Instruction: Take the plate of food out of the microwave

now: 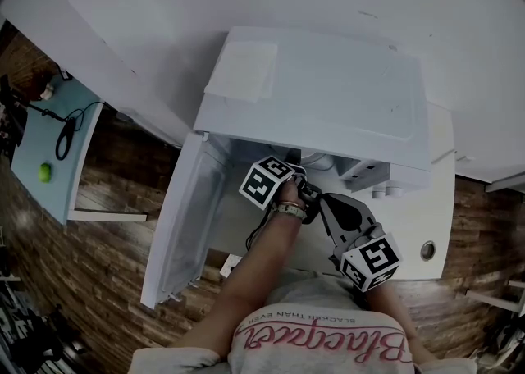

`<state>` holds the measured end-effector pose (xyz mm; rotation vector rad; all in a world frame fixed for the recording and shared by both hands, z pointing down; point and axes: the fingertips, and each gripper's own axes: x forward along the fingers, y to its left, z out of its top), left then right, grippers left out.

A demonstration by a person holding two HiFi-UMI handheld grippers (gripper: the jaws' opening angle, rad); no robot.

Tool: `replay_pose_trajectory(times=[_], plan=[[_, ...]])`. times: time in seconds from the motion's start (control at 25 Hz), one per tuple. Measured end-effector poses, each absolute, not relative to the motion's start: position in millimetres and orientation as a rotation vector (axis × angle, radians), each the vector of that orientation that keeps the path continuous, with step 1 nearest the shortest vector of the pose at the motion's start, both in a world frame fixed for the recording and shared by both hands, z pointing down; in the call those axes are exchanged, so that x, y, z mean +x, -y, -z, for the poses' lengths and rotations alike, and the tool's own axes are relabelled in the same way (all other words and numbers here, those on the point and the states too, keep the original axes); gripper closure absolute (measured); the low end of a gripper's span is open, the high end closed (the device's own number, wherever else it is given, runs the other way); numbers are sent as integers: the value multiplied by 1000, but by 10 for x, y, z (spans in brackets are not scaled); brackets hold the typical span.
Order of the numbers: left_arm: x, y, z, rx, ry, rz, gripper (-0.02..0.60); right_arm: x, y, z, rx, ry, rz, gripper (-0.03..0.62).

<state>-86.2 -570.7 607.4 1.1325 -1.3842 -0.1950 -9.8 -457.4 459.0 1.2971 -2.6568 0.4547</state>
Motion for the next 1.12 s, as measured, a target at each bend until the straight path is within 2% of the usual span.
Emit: replay_pose_trajectory(times=[1.0,1.12], plan=[[-959,5344,-6093,1128,1315,132,183,-178,4265,-4570,1271,2665,-420,582],[-957,5363,-6059,1151,1298,149,221,-175,4221,-4585,1271,2662,-421,582]])
